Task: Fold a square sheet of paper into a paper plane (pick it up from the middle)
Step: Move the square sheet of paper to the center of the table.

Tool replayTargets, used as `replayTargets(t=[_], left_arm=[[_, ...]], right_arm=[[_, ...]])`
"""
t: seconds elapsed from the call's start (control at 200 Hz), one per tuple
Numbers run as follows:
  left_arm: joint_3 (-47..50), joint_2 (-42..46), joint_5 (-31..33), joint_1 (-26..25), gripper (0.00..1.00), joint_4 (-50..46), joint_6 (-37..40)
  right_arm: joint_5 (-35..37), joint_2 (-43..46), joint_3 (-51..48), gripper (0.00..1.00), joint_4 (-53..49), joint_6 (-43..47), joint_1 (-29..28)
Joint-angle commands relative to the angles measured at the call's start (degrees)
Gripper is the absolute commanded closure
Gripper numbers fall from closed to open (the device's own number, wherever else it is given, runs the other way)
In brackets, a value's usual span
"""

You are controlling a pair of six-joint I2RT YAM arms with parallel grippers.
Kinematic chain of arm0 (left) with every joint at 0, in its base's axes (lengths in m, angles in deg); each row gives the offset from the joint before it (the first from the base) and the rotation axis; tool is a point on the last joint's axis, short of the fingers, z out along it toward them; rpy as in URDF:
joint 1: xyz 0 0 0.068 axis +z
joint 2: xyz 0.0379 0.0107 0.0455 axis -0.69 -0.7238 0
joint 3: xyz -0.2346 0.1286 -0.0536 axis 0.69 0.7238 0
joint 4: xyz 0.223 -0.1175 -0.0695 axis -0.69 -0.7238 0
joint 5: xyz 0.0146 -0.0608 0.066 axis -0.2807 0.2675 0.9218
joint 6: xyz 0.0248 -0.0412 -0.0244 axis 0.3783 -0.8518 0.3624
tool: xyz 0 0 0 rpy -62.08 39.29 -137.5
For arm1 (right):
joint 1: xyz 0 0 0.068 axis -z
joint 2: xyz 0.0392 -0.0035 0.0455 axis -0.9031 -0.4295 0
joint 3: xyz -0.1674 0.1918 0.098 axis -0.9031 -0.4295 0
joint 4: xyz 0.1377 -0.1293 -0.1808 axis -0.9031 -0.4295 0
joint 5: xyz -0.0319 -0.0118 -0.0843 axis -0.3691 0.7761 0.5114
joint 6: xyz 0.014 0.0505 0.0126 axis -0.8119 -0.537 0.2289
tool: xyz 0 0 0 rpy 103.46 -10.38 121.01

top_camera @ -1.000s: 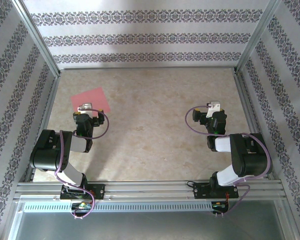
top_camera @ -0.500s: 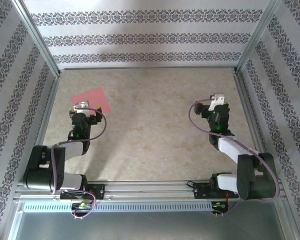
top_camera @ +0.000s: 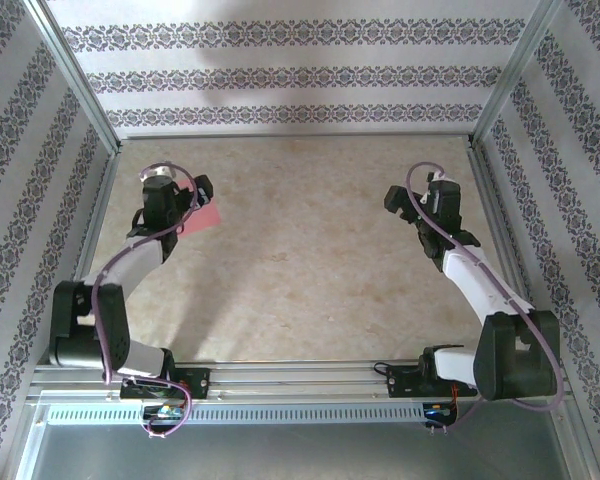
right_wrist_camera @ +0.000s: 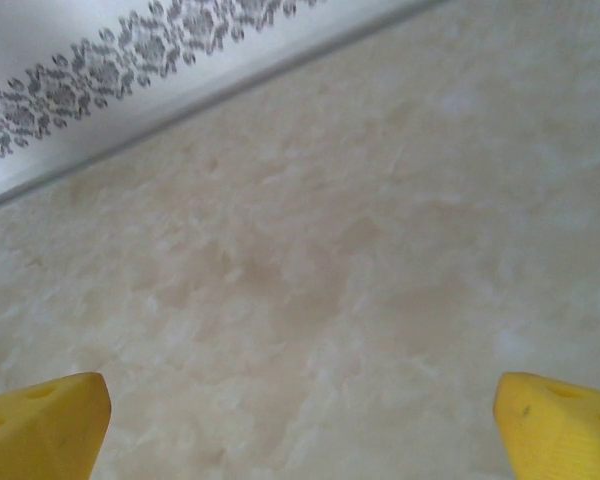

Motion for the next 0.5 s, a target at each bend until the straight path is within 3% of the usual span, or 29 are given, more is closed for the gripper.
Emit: replayTargets(t=[0.0, 0.275, 0.5], left_arm=[[-4.84, -5.6, -4.95, 1.68, 0.01, -9.79, -6.75], [-17.37, -22.47, -7.02, 5.2, 0.01, -17.08, -13.9], [-23.37, -29.47, -9.16, 5.61, 0.02, -20.76, -15.33]], right_arm=[[-5.88, -2.72, 2.54, 0.02, -4.9, -5.51, -0.41], [-9.63, -7.13, 3.8, 0.02, -4.14, -8.89, -0.64], [-10.28, -8.3, 4.34, 0.02, -3.81, -9.73, -1.08]])
